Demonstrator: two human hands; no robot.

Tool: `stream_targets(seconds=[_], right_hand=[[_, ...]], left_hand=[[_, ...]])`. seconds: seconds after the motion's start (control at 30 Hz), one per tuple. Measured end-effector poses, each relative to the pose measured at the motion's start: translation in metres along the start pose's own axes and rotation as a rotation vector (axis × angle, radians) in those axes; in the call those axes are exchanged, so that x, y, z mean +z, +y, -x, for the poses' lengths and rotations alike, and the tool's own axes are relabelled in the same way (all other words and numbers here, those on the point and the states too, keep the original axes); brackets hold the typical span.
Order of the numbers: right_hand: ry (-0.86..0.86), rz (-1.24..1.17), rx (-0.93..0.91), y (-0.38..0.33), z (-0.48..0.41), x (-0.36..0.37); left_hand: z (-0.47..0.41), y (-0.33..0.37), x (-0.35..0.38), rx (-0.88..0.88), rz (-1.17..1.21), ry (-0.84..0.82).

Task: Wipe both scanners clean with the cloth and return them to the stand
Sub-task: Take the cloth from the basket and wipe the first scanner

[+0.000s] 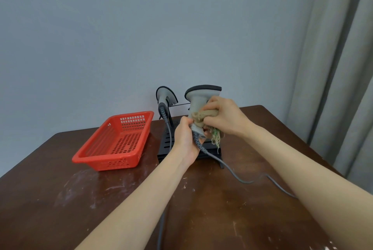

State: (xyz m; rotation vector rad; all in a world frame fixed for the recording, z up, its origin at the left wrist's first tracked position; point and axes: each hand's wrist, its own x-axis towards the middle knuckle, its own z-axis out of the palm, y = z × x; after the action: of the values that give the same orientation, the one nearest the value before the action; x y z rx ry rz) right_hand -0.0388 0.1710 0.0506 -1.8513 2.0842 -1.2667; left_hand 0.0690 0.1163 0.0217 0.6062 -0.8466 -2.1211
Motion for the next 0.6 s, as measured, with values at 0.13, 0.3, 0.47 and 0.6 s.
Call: stream_targets(seconds=[0.13,0.3,0.47,0.6], right_hand=[[0.166,0.169,0.050,0.008,-0.017,-0.005],[0.082,0.116,-0.003,0.006,-0.005,-0.005],[0.064,0.230,-0.023,0.011,-0.004,-0.003],[0.183,0.252,0.018,0.011,-0.013,-0.005]], left_hand=[[0.002,-0.004,0.005,-0.033,0.025,-0.014],[-0.002,-0.003,0.003,-0.023,0.018,-0.013],[-0.001,-0.008,0.000,-0.049,0.016,-0.023],[-0.002,-0.008,0.004,-0.058,0.044,-0.014]])
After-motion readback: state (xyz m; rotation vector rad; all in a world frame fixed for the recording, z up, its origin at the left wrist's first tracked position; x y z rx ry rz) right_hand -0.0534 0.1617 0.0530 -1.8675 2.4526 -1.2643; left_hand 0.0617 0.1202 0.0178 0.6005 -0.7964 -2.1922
